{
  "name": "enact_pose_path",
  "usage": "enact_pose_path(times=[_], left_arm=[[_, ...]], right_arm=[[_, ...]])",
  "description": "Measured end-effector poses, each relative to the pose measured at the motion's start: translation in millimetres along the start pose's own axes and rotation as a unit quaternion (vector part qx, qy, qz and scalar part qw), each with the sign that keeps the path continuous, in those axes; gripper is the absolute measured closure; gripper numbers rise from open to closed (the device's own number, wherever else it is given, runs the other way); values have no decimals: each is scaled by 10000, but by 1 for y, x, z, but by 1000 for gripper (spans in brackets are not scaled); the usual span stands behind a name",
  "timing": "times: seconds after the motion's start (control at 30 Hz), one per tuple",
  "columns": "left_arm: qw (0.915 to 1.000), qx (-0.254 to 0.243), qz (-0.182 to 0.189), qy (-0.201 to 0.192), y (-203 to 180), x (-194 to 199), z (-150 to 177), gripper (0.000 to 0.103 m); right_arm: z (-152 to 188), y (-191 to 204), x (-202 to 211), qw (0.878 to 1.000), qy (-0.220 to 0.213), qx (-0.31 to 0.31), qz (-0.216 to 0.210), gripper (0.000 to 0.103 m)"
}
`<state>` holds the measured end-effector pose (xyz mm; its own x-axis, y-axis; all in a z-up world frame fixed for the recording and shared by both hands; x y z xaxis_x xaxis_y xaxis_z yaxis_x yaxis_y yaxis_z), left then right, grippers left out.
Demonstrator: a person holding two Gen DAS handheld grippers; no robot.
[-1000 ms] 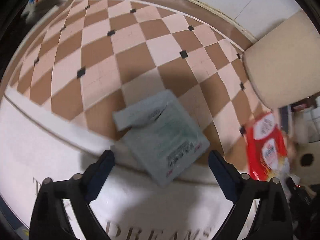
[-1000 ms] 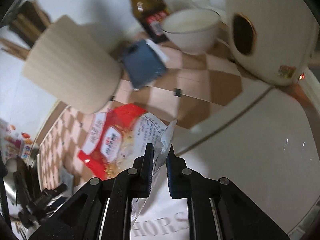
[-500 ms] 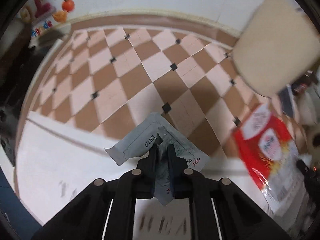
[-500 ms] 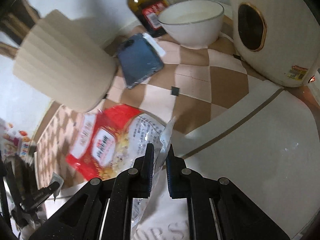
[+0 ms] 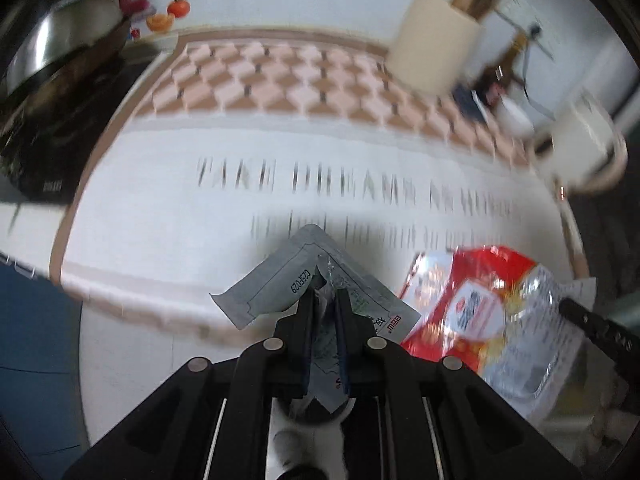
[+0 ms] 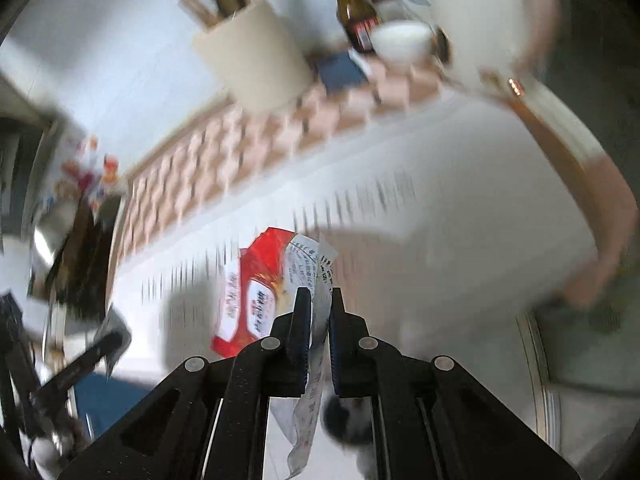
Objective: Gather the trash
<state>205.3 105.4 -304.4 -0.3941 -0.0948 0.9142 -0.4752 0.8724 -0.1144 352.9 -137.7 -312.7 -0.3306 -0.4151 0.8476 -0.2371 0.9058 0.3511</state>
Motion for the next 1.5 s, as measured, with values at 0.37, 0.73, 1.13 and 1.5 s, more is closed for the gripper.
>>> enact_pose_path(times=[0.37,0.73,1.13,1.5], left_arm=[[9895,222,-197,1412,48,-130,172,95],[9662,627,168,2497,65,-427,292,95],[9569,655,116,2826,54,-505,327,83],[9769,458,-518,2020,55,-416,319,2]], right_arm=[[253,-84,-91,9804,1798,-263,758,95],[351,-171,-387,9715,1840,-255,1471,95],[386,-198,-476,9611,2388,204,1371,39],[370,-179,-395,9663,1989,966,1316,0]])
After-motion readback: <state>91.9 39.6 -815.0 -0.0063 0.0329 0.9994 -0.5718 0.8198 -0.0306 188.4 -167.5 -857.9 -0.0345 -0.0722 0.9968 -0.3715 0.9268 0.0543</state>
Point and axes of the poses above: each gripper's, at about its wrist camera, not at the fingertips, and x roughly against the way its jaws point, y to its left, z to its underside, the point moved 4 cm from there along -x, roughly the way its jaws point
